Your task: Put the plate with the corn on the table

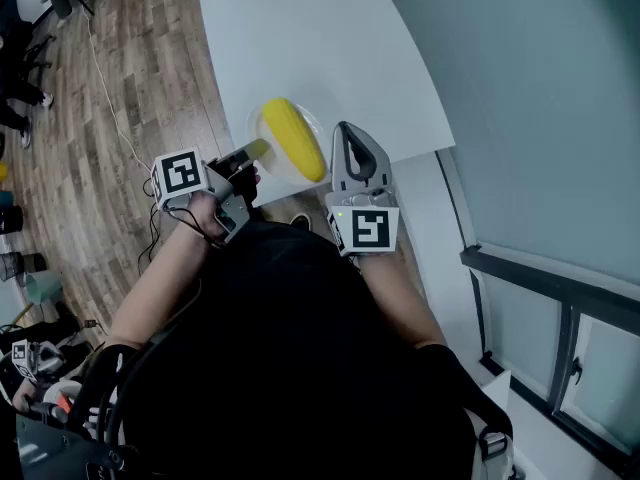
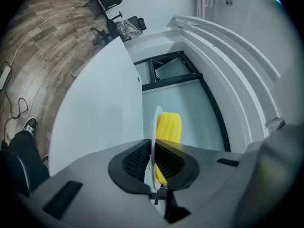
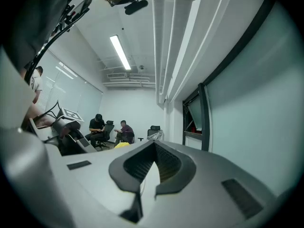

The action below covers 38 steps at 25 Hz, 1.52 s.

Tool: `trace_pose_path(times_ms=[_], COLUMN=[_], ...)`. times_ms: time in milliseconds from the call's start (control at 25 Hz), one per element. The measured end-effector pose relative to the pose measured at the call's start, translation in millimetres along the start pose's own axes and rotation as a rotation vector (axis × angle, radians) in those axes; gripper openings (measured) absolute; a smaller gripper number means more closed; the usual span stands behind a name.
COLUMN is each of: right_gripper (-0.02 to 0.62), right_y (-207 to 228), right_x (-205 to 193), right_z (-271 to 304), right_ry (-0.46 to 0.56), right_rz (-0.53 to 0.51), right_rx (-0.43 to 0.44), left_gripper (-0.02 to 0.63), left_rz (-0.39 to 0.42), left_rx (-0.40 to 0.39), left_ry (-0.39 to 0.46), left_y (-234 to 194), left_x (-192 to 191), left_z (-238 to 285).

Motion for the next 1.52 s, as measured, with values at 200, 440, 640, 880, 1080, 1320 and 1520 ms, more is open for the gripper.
trace_pose_path(times_ms=[200, 440, 640, 880, 1080, 1320, 1520], right_gripper=[0.001, 0.002, 0.002, 0.002, 0.002, 0.002, 0.002], right_y=[-0.3, 0.4, 10.2, 31.3, 39.6, 49.8, 62.2], right_x=[-6.1, -23.1, -32.8, -44.9, -59.8, -72.8, -81.7], right_z=[-0.8, 13.1, 58.6, 100.0, 134.1, 155.1, 159.6], right_ry=[-0.017, -0.073, -0.130, -0.179, -0.227, -0.270, -0.299], right_rz=[0.013, 0.062, 0.053, 0.064, 0.077, 0.078, 0.105], right_rx=[-0.002, -0.064, -0.132, -0.218, -0.267, -0.324, -0.364], left_gripper=[0.021, 0.021, 0.021, 0.021, 0.021, 0.023, 0.021], left_rz=[-0.007, -0.010, -0.034, -0.024, -0.031, 0.007, 0.005], left_rx=[-0.009, 0.015, 0.009, -0.012, -0.003, -0.008, 0.004], left_ry=[0.005, -0.033, -0.072, -0.119, -0.131, -0.182, -0.212], left_y=[-3.3, -20.3, -38.4, -62.9, -98.0, -121.3, -132.1], left_x=[1.9, 26.1, 81.1, 146.3, 210.1, 281.3, 304.9], left_z=[1.9, 12.0, 46.3, 109.1, 172.3, 250.7, 302.9])
Point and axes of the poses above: the fingertips, and each gripper's own axes: z forward along the fingers, y to its right, x out of its top, the point moved 8 cm from there along -z, backward along the fingers, and after that the axes turned 2 degrees about -x, right-handed, at the moved point
